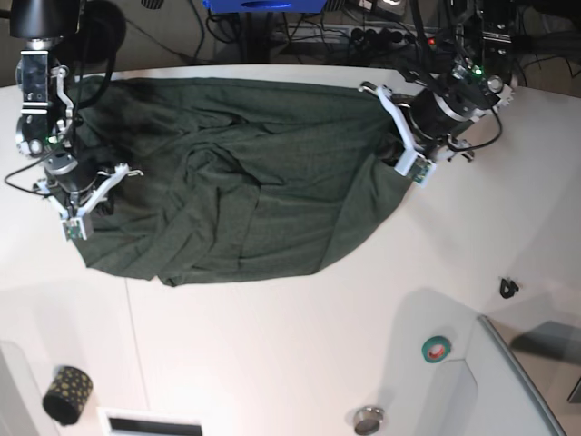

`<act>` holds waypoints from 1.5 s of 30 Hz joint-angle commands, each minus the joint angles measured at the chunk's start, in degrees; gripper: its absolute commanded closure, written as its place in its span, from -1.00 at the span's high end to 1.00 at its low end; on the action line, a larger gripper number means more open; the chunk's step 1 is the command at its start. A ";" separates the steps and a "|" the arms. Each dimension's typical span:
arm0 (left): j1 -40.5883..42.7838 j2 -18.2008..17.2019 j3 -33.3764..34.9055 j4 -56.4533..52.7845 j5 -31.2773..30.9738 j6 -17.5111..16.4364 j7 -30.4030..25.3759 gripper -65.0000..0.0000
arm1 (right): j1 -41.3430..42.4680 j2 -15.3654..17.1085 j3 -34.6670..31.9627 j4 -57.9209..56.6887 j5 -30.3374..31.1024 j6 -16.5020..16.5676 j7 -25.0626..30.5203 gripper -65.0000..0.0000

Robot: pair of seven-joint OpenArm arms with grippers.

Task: Layout the t-shirt on the table in an organized manner, then fold the t-shirt properly
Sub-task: 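Pull the held shirt edge with the left gripper toward the right gripper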

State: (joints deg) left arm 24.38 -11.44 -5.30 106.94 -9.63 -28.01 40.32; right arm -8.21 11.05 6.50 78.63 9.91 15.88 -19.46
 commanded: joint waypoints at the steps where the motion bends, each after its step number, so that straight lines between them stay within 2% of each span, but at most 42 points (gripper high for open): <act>1: 0.28 -0.47 1.12 0.98 0.35 0.01 -0.97 -1.00 | 0.60 0.60 0.22 0.71 0.07 -0.10 1.31 -1.00; 5: 0.63 0.41 5.34 -2.01 11.17 0.01 -1.15 -1.00 | 0.60 0.60 0.22 0.71 0.07 -0.10 1.31 -1.00; 7: 0.63 1.46 5.08 -3.51 13.80 0.01 -1.15 -1.00 | 0.60 0.60 0.22 0.71 0.07 -0.10 1.31 -1.00; 18: 0.54 1.64 4.29 -3.77 14.51 0.01 -1.15 -1.00 | 0.60 0.60 0.22 0.71 0.07 -0.10 1.31 -1.00; 22: 1.16 1.64 4.29 -0.61 14.07 0.01 -1.15 -0.19 | 0.60 0.60 0.22 0.71 0.07 -0.10 1.31 -1.00; 24: 2.30 1.82 3.59 2.12 13.89 0.01 -1.15 0.04 | 0.60 0.69 0.22 0.71 0.07 -0.10 1.31 -1.00; 25: 2.65 2.08 2.09 3.53 13.72 0.01 -1.15 0.09 | 0.60 0.78 0.22 0.71 0.07 -0.10 1.31 -1.00; 29: -0.16 3.40 -6.17 2.65 6.51 -0.34 -1.06 0.09 | 0.60 0.78 0.22 0.62 0.07 -0.10 1.31 -1.00; 33: -6.76 2.34 -13.29 -7.46 -2.02 -0.34 -0.97 0.05 | 0.87 0.78 0.22 -1.22 0.07 -0.10 1.31 -1.00; 36: -11.15 0.32 -14.00 -15.99 -5.19 -0.34 -0.97 -0.07 | 0.95 0.69 0.22 -2.10 0.07 -0.10 1.31 -1.00; 39: -14.84 0.15 -14.00 -22.14 -5.89 -0.34 -0.89 -0.18 | 0.95 0.78 0.22 -2.19 0.07 -0.10 1.31 -1.00; 45: -19.33 0.23 -12.15 -29.09 -6.15 -0.34 -0.89 -0.19 | 0.95 0.86 0.22 -2.19 0.07 -0.10 1.31 -1.00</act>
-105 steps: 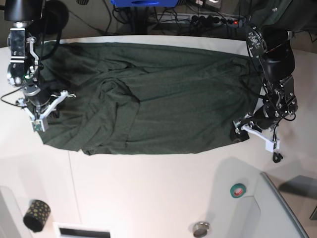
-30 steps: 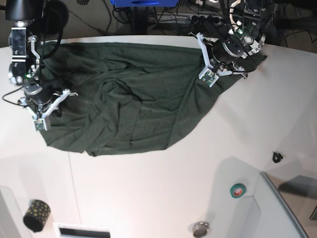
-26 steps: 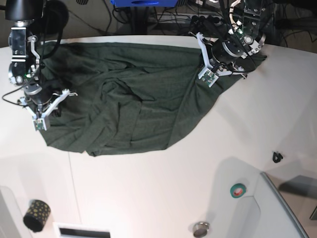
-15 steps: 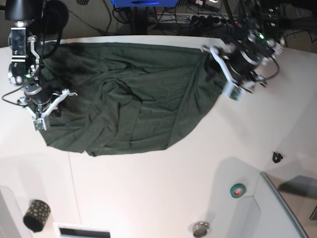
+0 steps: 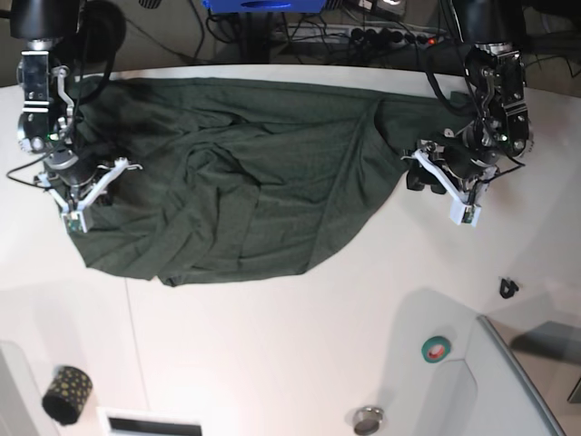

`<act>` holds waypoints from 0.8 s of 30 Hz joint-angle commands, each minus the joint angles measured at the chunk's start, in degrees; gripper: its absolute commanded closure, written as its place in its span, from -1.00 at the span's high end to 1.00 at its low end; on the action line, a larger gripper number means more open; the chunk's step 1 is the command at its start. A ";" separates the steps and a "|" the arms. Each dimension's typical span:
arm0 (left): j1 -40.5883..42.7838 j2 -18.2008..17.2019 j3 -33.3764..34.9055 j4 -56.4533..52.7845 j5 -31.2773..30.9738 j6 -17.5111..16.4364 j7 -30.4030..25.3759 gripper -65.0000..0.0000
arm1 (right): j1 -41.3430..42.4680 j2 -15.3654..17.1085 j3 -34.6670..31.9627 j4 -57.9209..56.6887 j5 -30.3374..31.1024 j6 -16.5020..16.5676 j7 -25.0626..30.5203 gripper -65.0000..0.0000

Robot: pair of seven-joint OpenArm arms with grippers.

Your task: Layout the t-shirt on the table in an organized manner, then fold the t-shirt properly

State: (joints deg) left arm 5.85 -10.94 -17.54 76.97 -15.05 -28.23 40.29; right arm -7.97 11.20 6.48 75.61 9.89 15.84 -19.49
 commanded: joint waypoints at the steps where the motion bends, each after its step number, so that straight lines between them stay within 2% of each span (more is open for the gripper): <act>1: -1.14 -0.36 1.58 0.35 -0.73 -0.12 -0.86 -0.19 | 0.71 0.71 0.24 0.83 0.09 -0.06 1.33 -1.00; 5: -1.67 -0.36 5.10 -0.27 -0.73 -0.12 -0.86 -0.19 | 0.80 0.62 0.24 0.83 0.09 -0.06 1.33 -1.00; 16: -2.99 -0.09 5.10 -2.73 -0.73 0.14 -0.95 -0.23 | 0.80 0.80 0.24 0.83 0.09 -0.06 1.33 -1.00; 18: -2.99 -0.09 5.01 -2.55 -0.73 0.14 -0.95 -0.43 | 0.80 0.80 0.24 0.83 0.09 -0.06 1.33 -1.00; 21: -2.99 -0.09 4.92 -2.46 -0.73 0.14 -0.95 -0.93 | 0.80 0.80 0.24 0.83 0.09 -0.06 1.33 -1.00; 22: -2.99 -0.09 4.92 -2.46 -0.82 0.14 -0.95 -1.00 | 0.80 0.80 0.24 0.83 0.09 -0.06 1.33 -1.00; 24: -2.99 -0.09 4.84 -1.76 -0.82 0.14 -0.95 -1.00 | 0.80 0.80 0.24 0.83 0.09 -0.06 1.33 -1.00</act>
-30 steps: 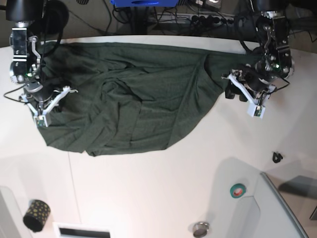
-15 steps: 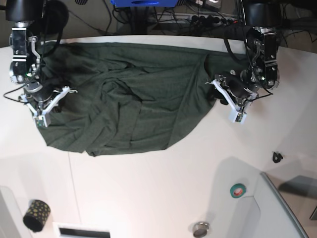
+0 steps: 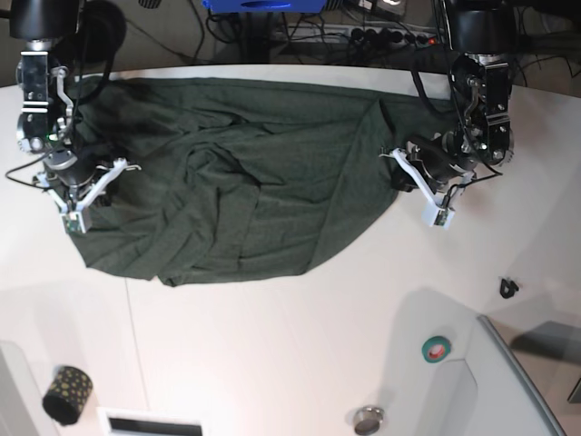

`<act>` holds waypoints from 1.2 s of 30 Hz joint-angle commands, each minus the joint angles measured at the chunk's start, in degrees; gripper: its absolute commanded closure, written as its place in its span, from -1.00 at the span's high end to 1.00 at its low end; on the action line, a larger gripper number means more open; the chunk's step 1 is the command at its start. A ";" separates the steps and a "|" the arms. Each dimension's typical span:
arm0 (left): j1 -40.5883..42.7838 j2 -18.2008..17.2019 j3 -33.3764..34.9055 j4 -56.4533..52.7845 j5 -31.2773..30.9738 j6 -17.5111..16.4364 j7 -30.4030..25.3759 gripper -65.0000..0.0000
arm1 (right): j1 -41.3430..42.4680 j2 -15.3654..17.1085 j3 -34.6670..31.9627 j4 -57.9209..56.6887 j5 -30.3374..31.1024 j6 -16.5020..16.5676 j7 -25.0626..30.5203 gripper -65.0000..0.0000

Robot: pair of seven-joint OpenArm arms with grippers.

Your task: Layout the t-shirt on the table in an organized manner, then fold the t-shirt properly

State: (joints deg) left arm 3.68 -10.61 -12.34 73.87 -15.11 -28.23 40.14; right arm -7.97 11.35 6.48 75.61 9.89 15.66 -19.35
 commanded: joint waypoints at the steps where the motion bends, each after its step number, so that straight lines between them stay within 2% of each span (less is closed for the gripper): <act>1: -0.74 -0.42 -0.37 1.96 -0.75 0.14 -0.80 -1.00 | 0.80 0.65 0.24 0.83 0.09 0.12 1.20 -1.00; 5: 0.32 -0.60 -0.37 5.21 -0.49 0.23 -0.71 -1.00 | 0.80 0.65 0.16 0.83 0.09 0.12 1.20 -1.00; 8: -0.12 -0.69 -0.37 5.65 -0.49 0.23 1.31 -0.89 | 1.42 0.65 0.16 0.56 0.09 0.12 1.20 -1.00; 11: -0.39 -0.69 -0.37 5.65 -0.49 0.23 2.10 -0.99 | 1.68 0.65 0.16 0.03 0.09 0.12 1.20 -1.00; 15: -0.91 -0.86 -0.63 5.56 -0.40 0.23 2.10 -1.00 | 1.68 0.65 0.16 -0.05 0.09 0.12 1.20 -1.00; 19: -2.32 -1.04 -4.50 5.56 -0.31 2.16 2.19 -1.00 | 1.68 0.65 0.16 -0.05 0.09 0.12 1.20 -1.00; 24: -5.66 -4.47 -4.32 4.86 -0.31 2.16 2.19 -1.00 | 1.94 0.73 0.16 -0.05 0.09 0.12 1.20 -1.00; 30: -10.76 -5.87 -4.23 -0.06 -0.14 2.25 1.84 -1.00 | 2.03 0.47 0.16 0.12 0.09 0.12 1.20 -1.00; 33: -12.08 -5.34 -3.88 -1.29 4.26 2.16 1.84 -1.00 | 2.03 0.56 0.16 0.12 0.09 0.12 1.20 -1.00; 36: -11.02 -4.11 1.57 0.29 11.11 2.07 1.05 -1.00 | 2.03 0.56 0.16 0.12 0.09 0.12 1.20 -1.00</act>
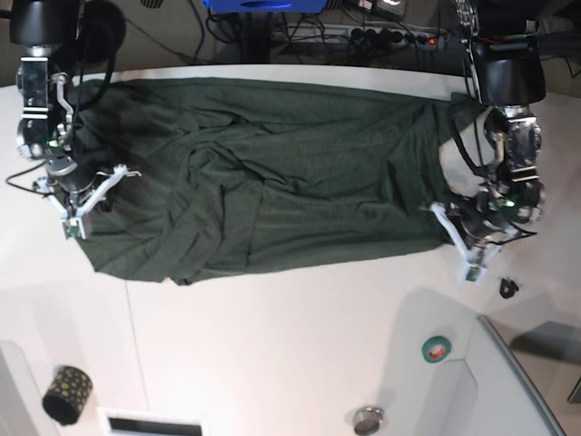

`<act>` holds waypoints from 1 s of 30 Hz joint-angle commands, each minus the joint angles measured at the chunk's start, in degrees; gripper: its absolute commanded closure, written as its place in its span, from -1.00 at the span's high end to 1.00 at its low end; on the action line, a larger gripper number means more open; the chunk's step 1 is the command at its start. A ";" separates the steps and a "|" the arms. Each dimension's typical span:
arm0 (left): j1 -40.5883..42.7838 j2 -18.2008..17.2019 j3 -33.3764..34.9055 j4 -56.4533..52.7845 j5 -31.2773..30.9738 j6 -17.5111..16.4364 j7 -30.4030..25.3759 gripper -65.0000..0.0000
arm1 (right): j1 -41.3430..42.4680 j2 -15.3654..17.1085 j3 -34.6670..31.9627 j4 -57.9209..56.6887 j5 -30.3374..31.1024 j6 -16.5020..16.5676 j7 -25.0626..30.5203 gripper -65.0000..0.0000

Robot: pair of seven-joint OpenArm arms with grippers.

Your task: Layout the t-shirt on the table in an organized manner, then fold the t-shirt properly

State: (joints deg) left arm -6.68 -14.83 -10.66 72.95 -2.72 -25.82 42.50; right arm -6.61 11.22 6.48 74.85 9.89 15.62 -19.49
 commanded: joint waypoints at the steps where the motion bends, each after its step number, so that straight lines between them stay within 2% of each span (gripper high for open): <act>1: 0.57 0.28 1.47 2.44 0.66 -0.24 -2.54 -1.00 | 0.68 0.78 0.16 0.89 0.09 0.16 1.33 -1.00; 5: 5.84 2.21 5.25 6.74 8.66 -0.15 -7.20 -1.00 | 0.68 0.78 0.16 0.89 0.09 0.16 1.33 -1.00; 9: 9.53 3.88 7.36 9.56 18.77 -0.15 -7.64 -1.00 | 0.85 0.78 0.16 0.89 0.09 0.16 1.33 -1.00; 11: 10.77 4.06 7.62 10.61 21.31 -0.15 -7.64 -1.00 | 1.12 0.78 0.16 0.80 0.09 0.16 1.33 -1.00; 18: 13.67 3.80 7.62 16.06 22.28 -0.15 -7.12 -1.00 | 1.12 0.60 0.16 0.80 0.09 0.16 1.33 -1.00; 24: 16.66 3.80 7.62 21.60 22.28 -0.15 -7.03 -0.46 | 1.12 0.69 0.16 0.80 0.09 0.16 1.33 -1.00; 27: 17.36 3.80 7.71 24.24 22.11 -0.42 -4.74 -0.35 | 1.12 0.69 0.16 0.80 0.09 0.16 1.33 -1.00; 30: 17.18 4.06 6.92 25.21 21.75 -0.42 -3.78 -0.38 | 1.12 0.69 0.16 0.80 0.09 0.16 1.33 -1.00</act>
State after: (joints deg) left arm 10.96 -10.48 -3.46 97.27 19.05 -26.55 39.05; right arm -6.26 11.22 6.48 74.85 9.87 15.86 -19.51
